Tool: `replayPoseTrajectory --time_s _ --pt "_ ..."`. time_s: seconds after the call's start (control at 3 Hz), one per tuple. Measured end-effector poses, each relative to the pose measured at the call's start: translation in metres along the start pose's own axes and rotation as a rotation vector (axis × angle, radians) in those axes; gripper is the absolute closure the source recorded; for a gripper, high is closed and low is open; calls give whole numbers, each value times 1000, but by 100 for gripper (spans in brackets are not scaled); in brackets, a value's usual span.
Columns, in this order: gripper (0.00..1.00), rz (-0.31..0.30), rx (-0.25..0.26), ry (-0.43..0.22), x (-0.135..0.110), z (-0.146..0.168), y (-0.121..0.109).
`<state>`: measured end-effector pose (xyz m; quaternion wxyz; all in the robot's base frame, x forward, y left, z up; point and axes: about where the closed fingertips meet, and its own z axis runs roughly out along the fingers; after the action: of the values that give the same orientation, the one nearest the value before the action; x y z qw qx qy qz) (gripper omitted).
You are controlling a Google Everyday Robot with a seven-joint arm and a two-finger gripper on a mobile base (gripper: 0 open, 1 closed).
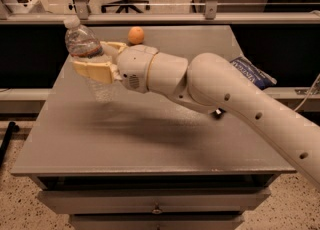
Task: Place water bottle upright
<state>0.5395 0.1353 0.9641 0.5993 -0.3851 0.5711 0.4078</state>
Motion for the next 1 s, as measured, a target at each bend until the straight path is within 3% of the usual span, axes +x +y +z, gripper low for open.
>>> replayPoseTrajectory --time_s 0.67,1.0 --pt "100 27 -12 -68 32 -7 4" --pt "82 33 -20 -75 42 -12 5"
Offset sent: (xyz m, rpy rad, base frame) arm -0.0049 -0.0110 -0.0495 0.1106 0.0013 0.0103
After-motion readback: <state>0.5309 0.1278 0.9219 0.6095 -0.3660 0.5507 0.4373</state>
